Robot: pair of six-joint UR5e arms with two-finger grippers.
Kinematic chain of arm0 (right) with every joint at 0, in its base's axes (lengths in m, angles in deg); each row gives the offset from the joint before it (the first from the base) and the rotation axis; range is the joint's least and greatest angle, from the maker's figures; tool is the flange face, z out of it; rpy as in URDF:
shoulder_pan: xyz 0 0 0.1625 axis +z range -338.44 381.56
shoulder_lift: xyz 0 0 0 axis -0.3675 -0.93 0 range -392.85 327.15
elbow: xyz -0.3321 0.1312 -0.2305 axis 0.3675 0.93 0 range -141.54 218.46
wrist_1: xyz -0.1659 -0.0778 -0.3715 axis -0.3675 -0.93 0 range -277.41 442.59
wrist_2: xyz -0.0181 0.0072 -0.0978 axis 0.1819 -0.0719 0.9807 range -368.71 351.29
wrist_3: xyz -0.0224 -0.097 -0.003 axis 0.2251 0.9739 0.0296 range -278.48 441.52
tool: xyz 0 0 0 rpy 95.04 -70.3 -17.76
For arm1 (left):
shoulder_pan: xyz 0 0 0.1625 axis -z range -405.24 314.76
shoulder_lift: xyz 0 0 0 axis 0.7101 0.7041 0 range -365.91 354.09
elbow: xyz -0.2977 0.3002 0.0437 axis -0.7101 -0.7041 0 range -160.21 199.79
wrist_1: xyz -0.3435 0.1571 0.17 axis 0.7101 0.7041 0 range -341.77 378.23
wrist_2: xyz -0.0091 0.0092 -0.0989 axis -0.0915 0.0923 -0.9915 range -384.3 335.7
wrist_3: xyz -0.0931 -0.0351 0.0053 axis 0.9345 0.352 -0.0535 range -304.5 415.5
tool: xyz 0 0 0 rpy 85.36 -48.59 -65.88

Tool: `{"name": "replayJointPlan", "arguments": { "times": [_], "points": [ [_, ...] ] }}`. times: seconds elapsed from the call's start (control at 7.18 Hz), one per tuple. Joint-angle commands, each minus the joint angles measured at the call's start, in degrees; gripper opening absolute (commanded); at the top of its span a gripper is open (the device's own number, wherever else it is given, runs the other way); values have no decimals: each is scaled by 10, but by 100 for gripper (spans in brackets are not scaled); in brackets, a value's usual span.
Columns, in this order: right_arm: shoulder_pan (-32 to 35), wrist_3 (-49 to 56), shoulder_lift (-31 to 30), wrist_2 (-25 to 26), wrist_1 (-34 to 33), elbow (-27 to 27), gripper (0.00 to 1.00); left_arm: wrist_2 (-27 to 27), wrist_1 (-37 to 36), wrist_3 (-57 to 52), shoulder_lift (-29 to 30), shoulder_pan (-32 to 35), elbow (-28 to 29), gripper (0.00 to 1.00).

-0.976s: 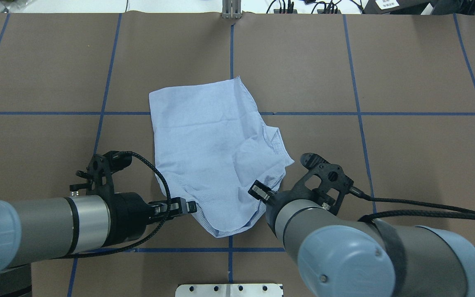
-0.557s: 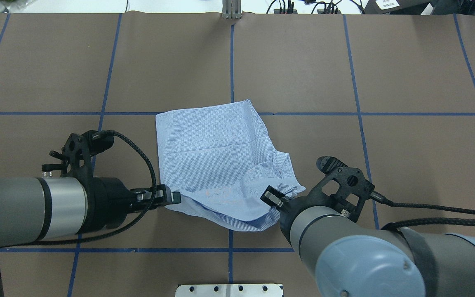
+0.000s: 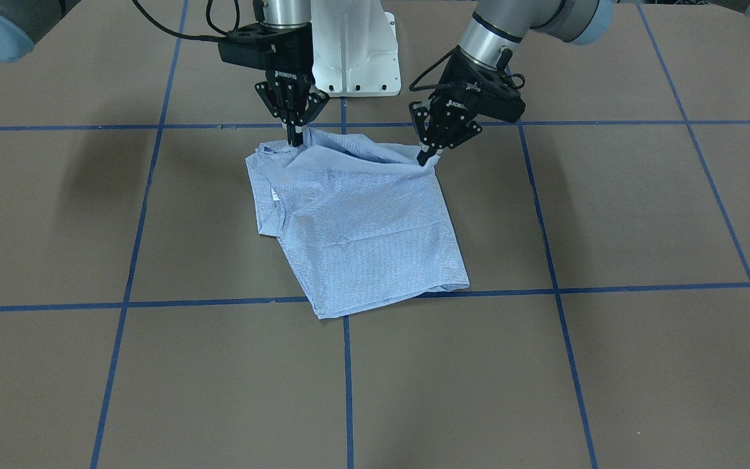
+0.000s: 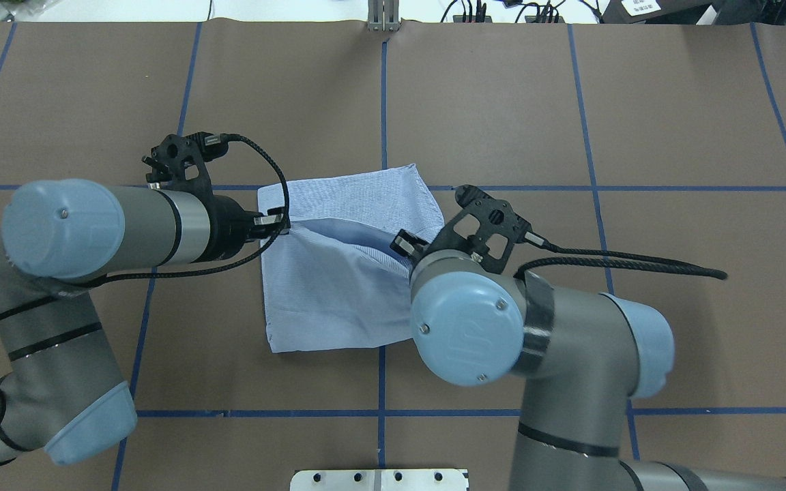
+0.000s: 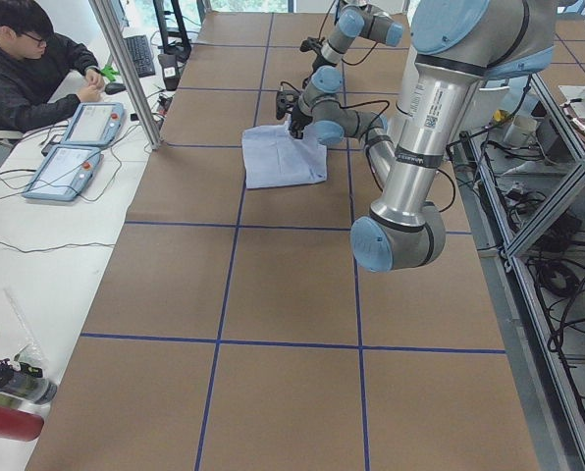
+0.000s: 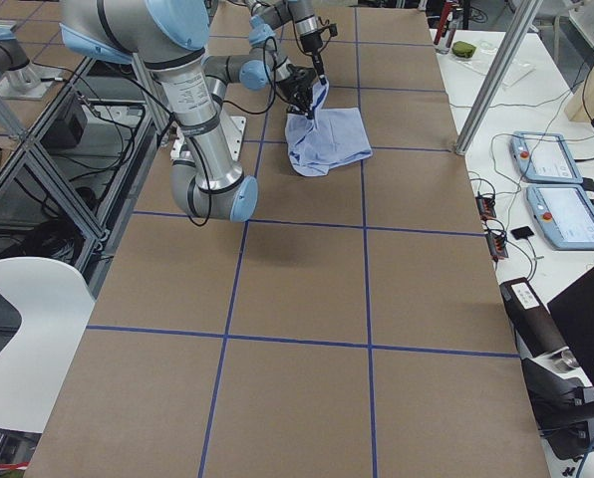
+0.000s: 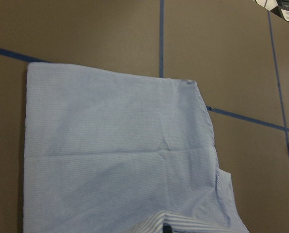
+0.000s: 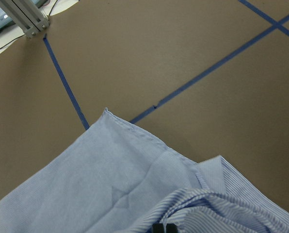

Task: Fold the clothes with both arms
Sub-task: 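Fold the near edge with both grippers toward the far edge of the shirt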

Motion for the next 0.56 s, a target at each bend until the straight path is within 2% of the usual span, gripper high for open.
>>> {"name": "replayJointPlan", "arguments": {
  "times": [0.0, 0.14, 0.42],
  "points": [
    [41, 27, 57, -3, 82, 139, 0, 6, 3, -28, 23, 22, 73, 0],
    [55, 30, 93, -6, 121, 212, 0, 17, 7, -30, 46, 22, 106, 0],
    [86, 45, 140, -33, 188, 323, 0, 17, 26, -49, 63, 32, 159, 0]
  ]
}}
